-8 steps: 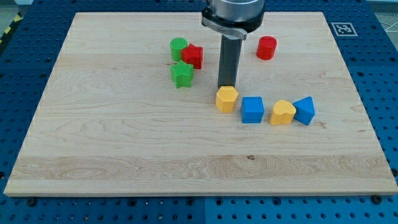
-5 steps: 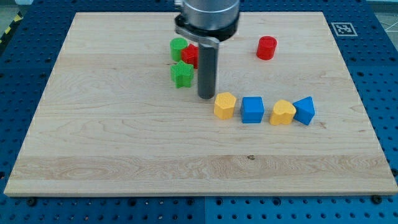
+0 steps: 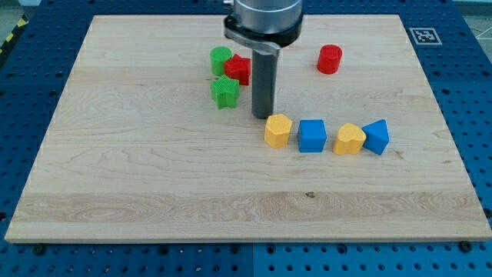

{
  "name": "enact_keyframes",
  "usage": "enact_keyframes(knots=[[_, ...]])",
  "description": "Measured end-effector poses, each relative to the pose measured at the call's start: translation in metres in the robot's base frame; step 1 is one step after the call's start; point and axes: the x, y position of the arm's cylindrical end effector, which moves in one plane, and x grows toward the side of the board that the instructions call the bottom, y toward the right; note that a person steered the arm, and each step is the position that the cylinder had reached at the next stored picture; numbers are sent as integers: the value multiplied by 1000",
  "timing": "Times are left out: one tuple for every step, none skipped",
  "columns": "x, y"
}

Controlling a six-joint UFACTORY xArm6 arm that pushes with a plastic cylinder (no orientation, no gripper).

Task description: Point your arm at the red star

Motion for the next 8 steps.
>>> enact_keyframes(knots=[[-15,4],[-29,-2],[-34,17],[-55,23],[-83,23],[-100,22],[-100,9],[-100,-6]])
